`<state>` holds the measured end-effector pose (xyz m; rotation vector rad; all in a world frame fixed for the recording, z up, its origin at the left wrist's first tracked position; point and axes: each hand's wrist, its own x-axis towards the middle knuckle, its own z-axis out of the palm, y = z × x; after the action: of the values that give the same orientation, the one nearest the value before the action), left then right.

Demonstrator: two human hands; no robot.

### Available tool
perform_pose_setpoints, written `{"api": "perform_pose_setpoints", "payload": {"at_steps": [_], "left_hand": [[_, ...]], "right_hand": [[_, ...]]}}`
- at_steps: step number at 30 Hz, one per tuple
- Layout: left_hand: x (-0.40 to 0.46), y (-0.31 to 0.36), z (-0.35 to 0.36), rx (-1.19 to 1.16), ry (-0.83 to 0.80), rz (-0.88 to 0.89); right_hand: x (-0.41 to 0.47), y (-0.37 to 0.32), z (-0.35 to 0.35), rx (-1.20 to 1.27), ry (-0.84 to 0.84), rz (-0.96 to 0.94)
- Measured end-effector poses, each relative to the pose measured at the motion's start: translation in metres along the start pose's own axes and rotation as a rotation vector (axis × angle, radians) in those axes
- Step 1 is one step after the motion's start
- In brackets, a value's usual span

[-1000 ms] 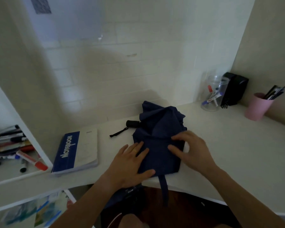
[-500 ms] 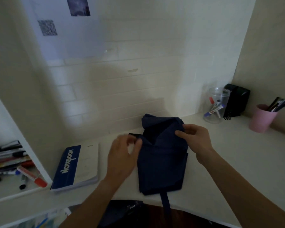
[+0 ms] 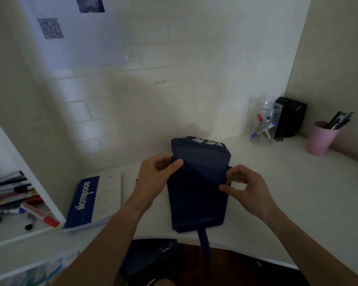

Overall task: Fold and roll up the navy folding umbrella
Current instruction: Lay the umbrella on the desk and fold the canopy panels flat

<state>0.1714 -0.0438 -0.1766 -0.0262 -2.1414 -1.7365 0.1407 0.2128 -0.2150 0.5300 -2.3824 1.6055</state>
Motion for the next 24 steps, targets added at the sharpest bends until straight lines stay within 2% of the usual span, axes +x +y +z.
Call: {"api": "perform_pose_setpoints", "payload": {"at_steps": [3, 8, 11, 13, 15, 17, 21, 24], "left_hand": [[-0.013, -0.007, -0.014, 0.067, -0.089, 0.048], [-0.042, -0.019, -0.019, -0.028, -0.123, -0.11], [-0.054, -0.03, -0.011, -0.072, -0.096, -0.216], [-0.057, -0.033, -0.004, -0.087, -0.069, -0.24], [-0.059, -0.034, 0.001, -0.079, -0.028, -0.23], [-0.061, -0.039, 0.003, -0.049, -0.005, -0.224], [-0.068, -0.052, 0.005, 0.059, -0.01, -0.238], [-0.076, -0.058, 0.006, 0.212, 0.073, -0.176]], "right_hand": [[-0.007, 0.0, 0.0, -0.09, 0.045, -0.06], [-0.018, 0.002, 0.002, -0.227, -0.02, -0.231], [-0.026, 0.005, 0.003, -0.257, -0.093, -0.218], [-0.032, -0.002, 0.009, -0.169, -0.106, -0.122], [-0.037, -0.013, 0.016, 0.107, -0.07, 0.09], [-0.041, -0.022, 0.021, 0.376, 0.044, 0.266], [-0.044, -0.024, 0.027, 0.434, 0.203, 0.418], [-0.049, -0.017, 0.028, 0.429, 0.217, 0.502]]}}
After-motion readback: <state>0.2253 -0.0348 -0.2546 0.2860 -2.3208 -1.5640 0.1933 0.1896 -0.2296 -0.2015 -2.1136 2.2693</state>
